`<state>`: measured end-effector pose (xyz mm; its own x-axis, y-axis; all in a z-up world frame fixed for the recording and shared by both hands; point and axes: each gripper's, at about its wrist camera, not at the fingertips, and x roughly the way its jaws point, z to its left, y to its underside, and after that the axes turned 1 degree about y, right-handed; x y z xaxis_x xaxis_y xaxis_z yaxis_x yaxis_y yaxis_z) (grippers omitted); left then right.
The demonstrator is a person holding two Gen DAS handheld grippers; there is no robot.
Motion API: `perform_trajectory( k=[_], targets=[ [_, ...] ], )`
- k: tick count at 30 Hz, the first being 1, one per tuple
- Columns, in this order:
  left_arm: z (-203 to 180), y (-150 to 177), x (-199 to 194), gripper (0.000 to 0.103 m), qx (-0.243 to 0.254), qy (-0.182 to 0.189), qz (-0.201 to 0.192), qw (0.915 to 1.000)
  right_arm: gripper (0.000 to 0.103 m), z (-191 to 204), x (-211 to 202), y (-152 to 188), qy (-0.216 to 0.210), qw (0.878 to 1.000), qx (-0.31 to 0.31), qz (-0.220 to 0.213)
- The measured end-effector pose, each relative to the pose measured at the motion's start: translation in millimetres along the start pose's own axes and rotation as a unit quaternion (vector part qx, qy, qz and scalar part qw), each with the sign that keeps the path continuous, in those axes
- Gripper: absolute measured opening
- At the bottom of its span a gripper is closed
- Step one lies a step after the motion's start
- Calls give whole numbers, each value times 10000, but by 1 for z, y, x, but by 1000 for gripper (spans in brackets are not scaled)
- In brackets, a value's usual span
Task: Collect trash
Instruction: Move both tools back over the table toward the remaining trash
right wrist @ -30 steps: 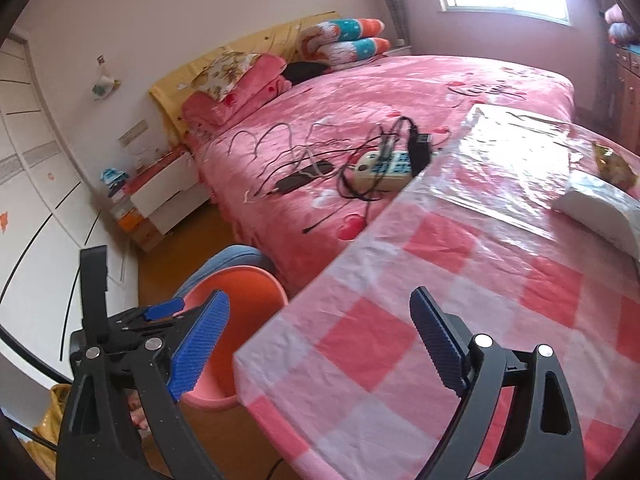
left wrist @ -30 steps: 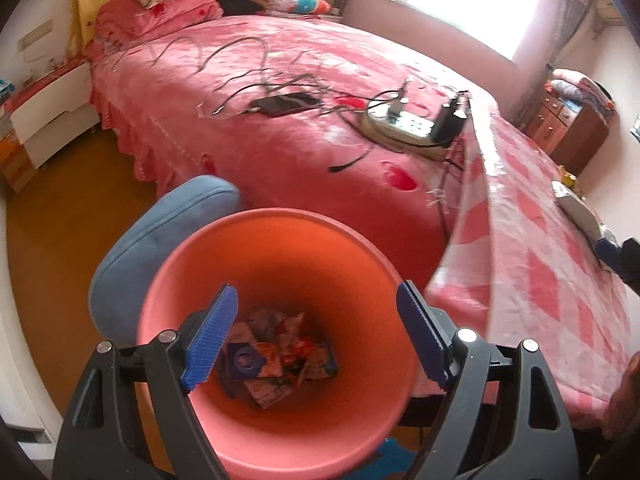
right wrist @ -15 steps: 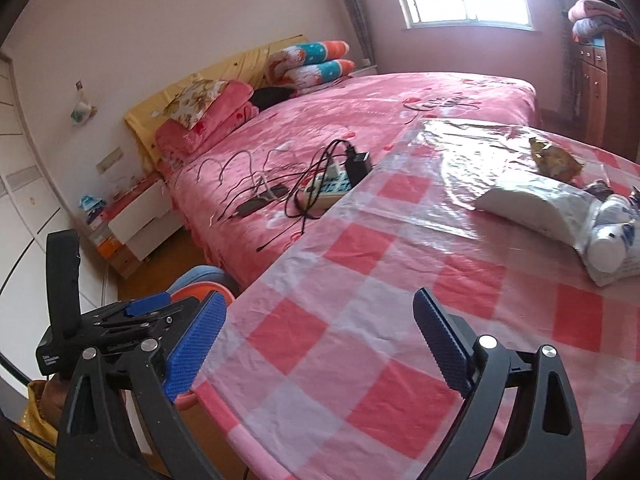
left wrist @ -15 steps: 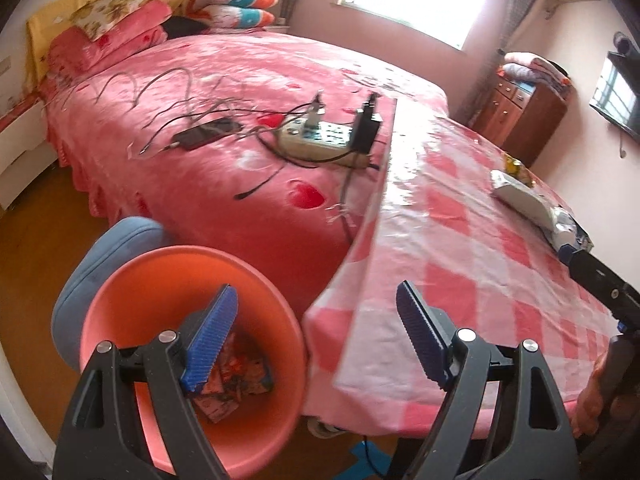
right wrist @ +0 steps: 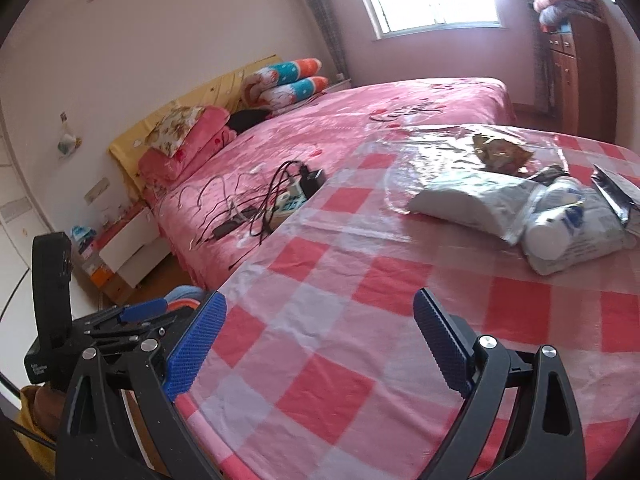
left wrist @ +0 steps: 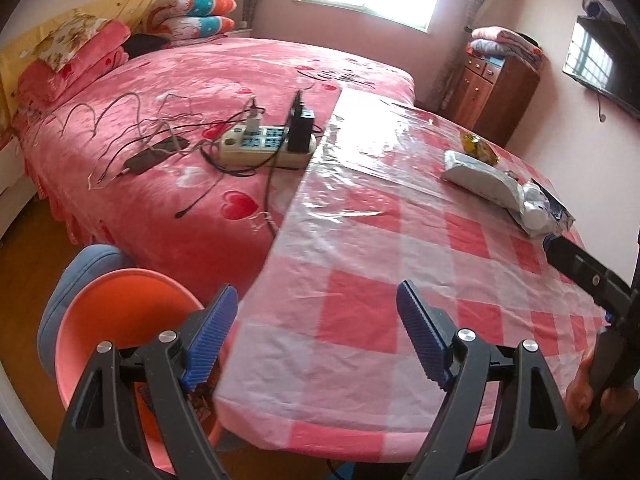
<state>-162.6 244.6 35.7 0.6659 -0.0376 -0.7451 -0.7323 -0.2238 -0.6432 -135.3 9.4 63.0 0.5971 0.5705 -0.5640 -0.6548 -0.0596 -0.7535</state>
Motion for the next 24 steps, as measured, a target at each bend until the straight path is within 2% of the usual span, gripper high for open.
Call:
perform_trajectory(
  k=[15, 22, 24],
  targets=[
    [-70, -20, 16, 82, 561, 228, 54, 9982, 94, -76, -31, -9, 317, 9962, 719, -388],
    [-117, -49, 33, 82, 771, 626, 87, 9950, 94, -123, -54, -14, 645, 9892, 1153, -627],
    [-131, -62, 40, 82, 736, 845, 108, 9936, 94, -135, -58, -16, 750, 9871, 1239, -688]
  ],
)
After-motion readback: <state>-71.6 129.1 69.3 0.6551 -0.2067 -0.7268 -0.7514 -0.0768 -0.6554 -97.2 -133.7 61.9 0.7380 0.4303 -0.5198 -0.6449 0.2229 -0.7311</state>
